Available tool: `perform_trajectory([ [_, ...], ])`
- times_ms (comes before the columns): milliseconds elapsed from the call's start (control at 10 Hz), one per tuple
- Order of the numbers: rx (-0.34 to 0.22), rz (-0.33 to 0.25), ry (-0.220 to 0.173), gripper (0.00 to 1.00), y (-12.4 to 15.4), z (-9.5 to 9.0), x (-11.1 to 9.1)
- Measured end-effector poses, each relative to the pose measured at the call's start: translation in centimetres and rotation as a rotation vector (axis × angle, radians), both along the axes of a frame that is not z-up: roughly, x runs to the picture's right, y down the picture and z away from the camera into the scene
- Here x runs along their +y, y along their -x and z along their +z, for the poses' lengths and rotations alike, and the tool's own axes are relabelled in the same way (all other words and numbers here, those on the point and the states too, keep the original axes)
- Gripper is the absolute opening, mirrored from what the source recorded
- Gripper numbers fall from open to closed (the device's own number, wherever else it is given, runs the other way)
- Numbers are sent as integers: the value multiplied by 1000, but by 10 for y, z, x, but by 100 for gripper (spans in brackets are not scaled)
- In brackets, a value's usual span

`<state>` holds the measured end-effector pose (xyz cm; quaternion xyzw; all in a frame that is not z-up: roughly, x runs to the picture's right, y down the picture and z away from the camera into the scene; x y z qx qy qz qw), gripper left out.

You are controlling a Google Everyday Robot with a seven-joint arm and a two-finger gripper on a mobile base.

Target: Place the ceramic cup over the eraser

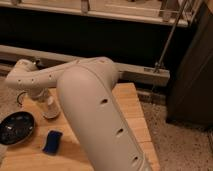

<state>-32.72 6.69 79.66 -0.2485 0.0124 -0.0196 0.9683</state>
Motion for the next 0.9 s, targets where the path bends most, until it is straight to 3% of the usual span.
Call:
perform_trajectory([
  [500,-25,-46,22,13,34,8,32],
  [900,-1,-24,32,53,42,17,40],
])
